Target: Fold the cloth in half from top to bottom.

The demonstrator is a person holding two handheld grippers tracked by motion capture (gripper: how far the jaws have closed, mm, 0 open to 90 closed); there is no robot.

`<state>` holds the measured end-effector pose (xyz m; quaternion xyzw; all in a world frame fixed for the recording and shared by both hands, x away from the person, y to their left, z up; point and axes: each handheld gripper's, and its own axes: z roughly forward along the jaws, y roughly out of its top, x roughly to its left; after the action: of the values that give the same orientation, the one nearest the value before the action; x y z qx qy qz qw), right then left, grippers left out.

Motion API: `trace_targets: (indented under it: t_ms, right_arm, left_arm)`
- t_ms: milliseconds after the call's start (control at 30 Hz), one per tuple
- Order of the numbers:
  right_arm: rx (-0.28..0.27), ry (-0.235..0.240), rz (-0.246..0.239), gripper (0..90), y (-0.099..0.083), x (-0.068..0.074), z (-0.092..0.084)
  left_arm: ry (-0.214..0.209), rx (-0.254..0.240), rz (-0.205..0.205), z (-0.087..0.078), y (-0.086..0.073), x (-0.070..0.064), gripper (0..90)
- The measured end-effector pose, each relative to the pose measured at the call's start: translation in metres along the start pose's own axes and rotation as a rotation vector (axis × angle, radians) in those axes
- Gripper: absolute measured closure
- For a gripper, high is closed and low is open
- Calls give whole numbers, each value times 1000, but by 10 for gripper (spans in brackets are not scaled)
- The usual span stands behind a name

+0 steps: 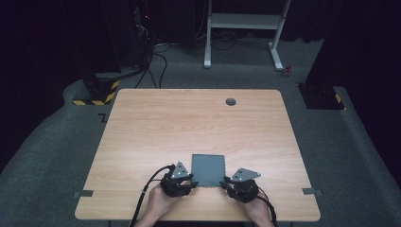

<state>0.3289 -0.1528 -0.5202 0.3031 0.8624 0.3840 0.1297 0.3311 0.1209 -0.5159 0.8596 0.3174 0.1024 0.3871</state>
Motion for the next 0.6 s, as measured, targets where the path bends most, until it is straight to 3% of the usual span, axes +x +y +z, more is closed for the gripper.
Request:
trace_targets:
  t_ms: [133, 267, 433, 600]
  right_arm:
    - [-46, -21, 44, 777, 13, -13, -5]
    - [-43, -22, 109, 817, 30, -30, 10]
    - [-38, -48, 116, 817, 54, -37, 28]
    - [-1, -46, 143, 812, 60, -46, 45]
  left_arm:
    - [10, -50, -43, -6, 5, 9, 576]
    - [45, -61, -76, 4, 20, 25, 568]
    - [6, -84, -143, 16, 38, 38, 555]
    - [37, -41, -126, 29, 47, 43, 558]
